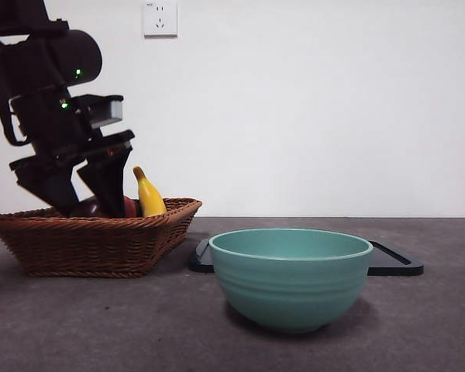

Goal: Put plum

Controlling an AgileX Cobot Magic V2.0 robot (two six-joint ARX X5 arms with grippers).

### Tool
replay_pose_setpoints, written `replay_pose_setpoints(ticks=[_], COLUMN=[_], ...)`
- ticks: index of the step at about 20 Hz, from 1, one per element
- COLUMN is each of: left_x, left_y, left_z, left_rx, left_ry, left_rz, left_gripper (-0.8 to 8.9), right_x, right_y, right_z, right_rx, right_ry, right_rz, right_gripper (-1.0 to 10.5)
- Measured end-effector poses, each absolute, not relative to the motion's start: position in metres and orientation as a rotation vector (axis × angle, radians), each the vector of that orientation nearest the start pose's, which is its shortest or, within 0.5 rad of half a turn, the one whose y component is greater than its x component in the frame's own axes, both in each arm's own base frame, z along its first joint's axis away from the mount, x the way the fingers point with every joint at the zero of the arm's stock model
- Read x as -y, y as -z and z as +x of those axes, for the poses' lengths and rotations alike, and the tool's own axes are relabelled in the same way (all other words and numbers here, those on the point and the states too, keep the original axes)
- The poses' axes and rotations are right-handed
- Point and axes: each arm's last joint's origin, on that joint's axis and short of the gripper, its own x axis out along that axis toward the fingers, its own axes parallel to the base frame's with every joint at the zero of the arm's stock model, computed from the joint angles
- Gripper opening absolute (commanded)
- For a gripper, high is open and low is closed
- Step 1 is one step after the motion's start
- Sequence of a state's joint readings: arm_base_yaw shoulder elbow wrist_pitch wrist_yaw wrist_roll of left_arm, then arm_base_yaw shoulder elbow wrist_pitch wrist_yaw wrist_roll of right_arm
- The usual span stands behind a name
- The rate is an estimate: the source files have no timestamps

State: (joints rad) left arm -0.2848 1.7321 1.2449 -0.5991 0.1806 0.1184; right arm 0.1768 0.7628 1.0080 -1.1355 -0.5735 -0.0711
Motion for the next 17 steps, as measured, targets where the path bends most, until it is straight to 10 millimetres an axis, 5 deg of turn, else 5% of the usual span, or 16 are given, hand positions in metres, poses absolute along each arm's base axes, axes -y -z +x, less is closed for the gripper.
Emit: replay_pose_setpoints(ticks=[5,11,17], left_x=[0.109,0.128,0.179], left_y=[-0.265,-0.330,-0.333], left_z=[0.321,0.259,0.222], left_rx=[-0.971,-0.808,-0.800], left_ry=[0.544,0.761,0.975], left_rz=[0.148,0.146,0.232], left_gripper=[2.79,2.79,2.79], right_x=[-0.035,-0.035,-0.035], right_y=[-0.332,-0.333,-0.334], right_z=[0.106,0.107,0.108], right_rx=[-0.866,-0.846,-0.840], right_ry=[-0.730,-0.731,-0.732], right_rz=[0.116,0.112,0.110], right_gripper=[3.8,3.8,3.8])
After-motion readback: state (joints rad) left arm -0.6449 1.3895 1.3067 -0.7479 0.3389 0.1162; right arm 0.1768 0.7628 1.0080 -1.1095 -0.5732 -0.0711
